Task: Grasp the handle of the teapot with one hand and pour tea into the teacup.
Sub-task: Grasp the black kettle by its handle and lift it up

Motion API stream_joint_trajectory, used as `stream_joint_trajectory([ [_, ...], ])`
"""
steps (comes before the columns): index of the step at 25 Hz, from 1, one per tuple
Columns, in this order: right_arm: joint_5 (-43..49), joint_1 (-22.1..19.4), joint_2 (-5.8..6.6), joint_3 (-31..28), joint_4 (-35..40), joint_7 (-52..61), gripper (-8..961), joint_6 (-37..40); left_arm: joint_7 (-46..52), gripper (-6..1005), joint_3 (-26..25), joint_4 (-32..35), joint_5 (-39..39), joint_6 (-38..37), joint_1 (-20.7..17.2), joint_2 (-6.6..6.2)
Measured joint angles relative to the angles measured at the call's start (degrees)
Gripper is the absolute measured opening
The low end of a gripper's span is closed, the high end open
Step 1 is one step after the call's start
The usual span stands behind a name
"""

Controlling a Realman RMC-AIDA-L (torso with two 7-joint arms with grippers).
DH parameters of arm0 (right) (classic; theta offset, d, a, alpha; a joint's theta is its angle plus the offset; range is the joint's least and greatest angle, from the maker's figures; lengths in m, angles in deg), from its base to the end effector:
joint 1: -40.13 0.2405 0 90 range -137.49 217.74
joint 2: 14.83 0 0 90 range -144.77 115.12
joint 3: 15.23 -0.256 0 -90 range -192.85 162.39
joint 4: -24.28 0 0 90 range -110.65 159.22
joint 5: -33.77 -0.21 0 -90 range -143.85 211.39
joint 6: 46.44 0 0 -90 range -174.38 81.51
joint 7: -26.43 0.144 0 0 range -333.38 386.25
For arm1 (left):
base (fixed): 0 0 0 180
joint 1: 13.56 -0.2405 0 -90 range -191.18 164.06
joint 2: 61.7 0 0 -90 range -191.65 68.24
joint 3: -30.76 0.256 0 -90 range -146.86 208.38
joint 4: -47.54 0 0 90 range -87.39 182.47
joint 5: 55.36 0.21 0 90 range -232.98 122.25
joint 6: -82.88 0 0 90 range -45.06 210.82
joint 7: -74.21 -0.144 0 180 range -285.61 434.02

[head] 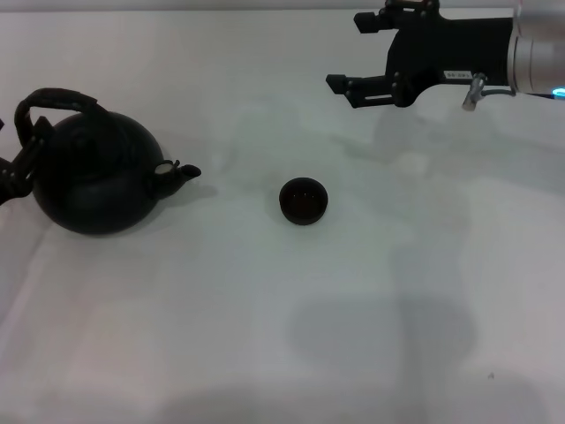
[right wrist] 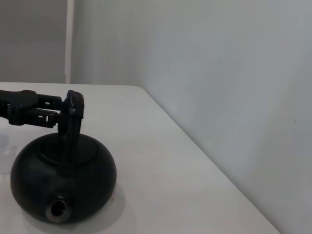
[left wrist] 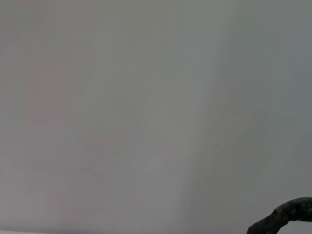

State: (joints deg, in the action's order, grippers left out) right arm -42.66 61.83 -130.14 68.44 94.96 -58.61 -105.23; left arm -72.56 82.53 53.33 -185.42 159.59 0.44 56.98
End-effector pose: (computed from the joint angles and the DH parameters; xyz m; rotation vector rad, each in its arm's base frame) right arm 0.1810 0.3633 -0.0026 -2.6358 0.1636 0.3193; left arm -0.3720 0.2537 -0.0060 -1.7471 -0.7315 -0.8144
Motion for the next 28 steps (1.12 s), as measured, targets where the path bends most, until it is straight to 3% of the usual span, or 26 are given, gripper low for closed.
stream_joint_trajectory([
  [14, 0.20, 0.35, 0.00, -0.17, -1.69, -1.06, 852, 2.36, 0.74, 727, 0.00, -0.53, 0.19, -1.52, 0.98, 0.31],
  [24, 0.06, 0.55, 0.00, -0.17, -3.21, -1.92, 853, 3.34, 1.79, 278, 0.00, -0.26, 0.82, -1.59, 1.59, 0.28],
  [28, 0.05, 0.43, 0.00, -0.17, -3.30, -1.99, 847, 3.34, 2.78, 184, 0.00, -0.16, 0.73, -1.70, 1.67, 0.31],
])
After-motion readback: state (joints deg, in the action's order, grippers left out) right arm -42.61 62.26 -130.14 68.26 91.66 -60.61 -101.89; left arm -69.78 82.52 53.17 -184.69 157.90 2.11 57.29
